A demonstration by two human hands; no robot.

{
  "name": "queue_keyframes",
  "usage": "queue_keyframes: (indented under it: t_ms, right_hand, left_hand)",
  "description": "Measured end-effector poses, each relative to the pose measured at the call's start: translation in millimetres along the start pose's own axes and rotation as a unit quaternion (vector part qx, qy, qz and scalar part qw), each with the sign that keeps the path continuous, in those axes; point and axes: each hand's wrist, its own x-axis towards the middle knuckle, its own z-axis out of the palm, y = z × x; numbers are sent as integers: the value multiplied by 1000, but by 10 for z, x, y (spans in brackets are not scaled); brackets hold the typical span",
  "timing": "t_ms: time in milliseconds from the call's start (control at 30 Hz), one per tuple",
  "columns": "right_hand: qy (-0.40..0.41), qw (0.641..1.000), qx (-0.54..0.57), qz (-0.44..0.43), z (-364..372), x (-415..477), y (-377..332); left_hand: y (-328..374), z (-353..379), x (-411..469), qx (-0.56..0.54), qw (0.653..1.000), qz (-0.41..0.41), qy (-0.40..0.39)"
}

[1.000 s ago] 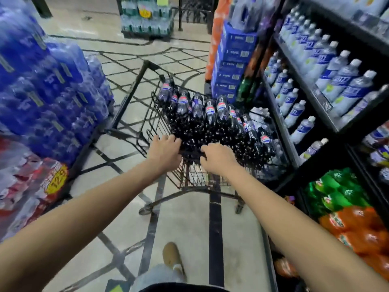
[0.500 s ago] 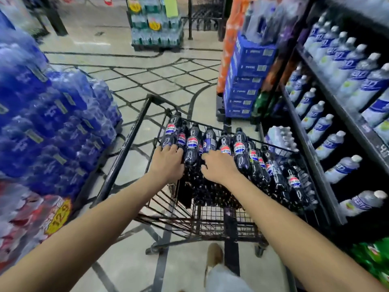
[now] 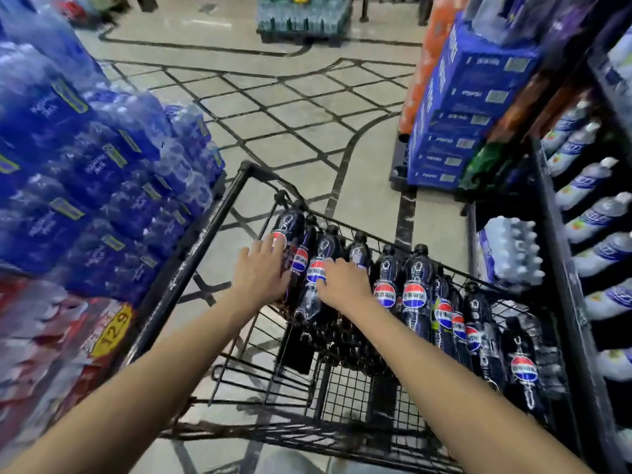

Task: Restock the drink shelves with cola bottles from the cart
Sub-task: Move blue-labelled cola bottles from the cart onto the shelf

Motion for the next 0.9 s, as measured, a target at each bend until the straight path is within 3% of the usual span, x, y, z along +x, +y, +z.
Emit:
queue_keyframes:
  t_ms: [200, 400, 533, 700, 900]
  right_hand:
    - [-27, 984, 143, 104, 246, 250, -27]
    - [-46, 935, 285, 207, 445, 381, -114]
    - [-32, 921, 292, 257, 482, 450, -163]
    - [-28, 902, 324, 285, 507, 475, -153]
    - [10, 903, 346, 254, 458, 435, -103]
  left_hand:
    - [7, 155, 195, -53, 997, -61, -10]
    - [13, 276, 334, -119, 986, -112, -15]
    - [73, 264, 400, -127, 981, -143, -17]
    - [100, 256, 427, -164, 973, -159, -23]
    - [76, 195, 366, -253, 955, -152, 12]
